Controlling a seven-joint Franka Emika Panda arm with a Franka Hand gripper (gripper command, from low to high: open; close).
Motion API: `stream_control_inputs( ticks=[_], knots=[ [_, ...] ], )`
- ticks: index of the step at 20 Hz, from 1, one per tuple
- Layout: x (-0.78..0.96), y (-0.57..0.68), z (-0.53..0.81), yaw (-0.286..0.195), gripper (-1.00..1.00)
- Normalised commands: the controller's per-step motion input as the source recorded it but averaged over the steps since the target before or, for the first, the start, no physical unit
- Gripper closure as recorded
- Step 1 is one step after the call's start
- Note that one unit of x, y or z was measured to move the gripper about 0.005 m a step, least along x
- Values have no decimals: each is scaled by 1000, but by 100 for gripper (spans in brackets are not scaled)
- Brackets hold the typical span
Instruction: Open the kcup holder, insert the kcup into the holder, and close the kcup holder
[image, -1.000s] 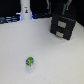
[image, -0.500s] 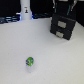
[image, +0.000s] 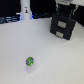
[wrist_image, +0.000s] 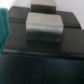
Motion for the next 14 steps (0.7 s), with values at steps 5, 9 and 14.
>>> stream_control_inputs(
  ticks=[5, 9, 14],
  knots=[
    [-102, 295, -369, -115, -100],
    [-211, 180, -390, -72, -100],
    [-324, 44, -368, -24, -100]
  ],
)
